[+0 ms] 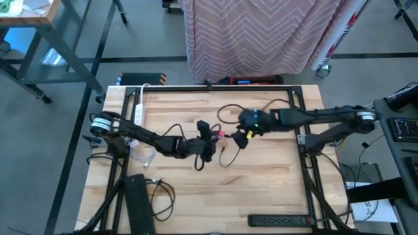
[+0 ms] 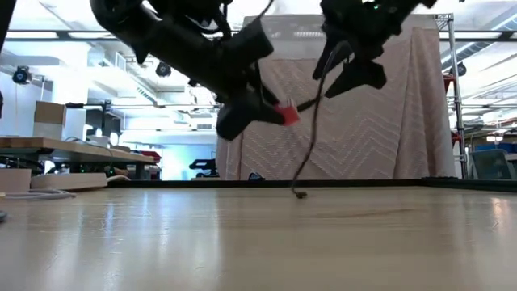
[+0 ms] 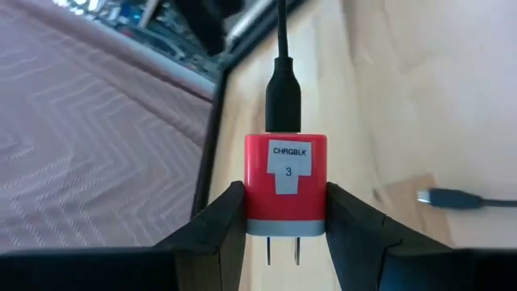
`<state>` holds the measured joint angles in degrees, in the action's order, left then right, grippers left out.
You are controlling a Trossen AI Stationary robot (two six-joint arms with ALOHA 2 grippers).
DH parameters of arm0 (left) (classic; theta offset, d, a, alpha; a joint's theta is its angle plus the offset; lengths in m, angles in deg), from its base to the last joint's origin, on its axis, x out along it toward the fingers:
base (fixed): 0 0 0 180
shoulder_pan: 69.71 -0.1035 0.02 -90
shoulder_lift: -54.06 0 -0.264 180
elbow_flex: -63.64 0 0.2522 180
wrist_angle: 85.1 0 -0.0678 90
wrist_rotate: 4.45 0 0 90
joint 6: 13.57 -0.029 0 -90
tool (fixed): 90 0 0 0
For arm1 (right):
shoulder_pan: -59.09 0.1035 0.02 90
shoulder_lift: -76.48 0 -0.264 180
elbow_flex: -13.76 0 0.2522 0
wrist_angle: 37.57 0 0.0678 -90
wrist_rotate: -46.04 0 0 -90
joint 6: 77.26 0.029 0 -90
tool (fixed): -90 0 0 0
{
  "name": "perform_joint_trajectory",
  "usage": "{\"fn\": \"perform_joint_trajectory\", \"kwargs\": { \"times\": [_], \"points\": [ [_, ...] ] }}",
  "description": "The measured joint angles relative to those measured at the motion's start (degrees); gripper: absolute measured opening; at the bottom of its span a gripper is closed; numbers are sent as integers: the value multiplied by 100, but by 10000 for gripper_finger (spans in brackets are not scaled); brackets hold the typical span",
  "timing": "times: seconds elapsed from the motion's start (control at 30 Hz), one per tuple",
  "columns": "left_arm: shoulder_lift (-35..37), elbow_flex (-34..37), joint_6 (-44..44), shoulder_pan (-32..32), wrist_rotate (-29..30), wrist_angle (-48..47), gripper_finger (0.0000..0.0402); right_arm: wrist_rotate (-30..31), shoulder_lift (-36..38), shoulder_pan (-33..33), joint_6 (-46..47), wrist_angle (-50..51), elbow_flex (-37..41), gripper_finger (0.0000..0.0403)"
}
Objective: Insert USB
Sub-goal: Insert the red charger adapter into the left black outlet extension
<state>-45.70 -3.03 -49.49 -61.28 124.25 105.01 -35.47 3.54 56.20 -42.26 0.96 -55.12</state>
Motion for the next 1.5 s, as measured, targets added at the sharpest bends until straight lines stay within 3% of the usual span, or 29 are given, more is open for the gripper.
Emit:
{"fn": "perform_joint_trajectory", "kwargs": {
  "times": [0.13,0.27,0.7,0.87,1.17,1.5],
  "points": [
    [48,21,6,-1,-72,449,125,446,211,269,476,-1238,666,315],
    [28,-82,-160,-10,-261,661,125,627,16,259,725,-2066,1026,340],
    [6,-186,-256,-25,-344,776,125,652,-588,259,658,-2679,903,341],
    [6,-186,-247,-29,-328,794,125,653,-578,259,714,-2686,871,294],
    [4,-186,-120,-32,-328,809,138,477,-558,259,539,-2738,858,130],
    [256,-185,112,203,-356,603,156,189,-275,370,-213,-2470,855,130]
  ]
}}
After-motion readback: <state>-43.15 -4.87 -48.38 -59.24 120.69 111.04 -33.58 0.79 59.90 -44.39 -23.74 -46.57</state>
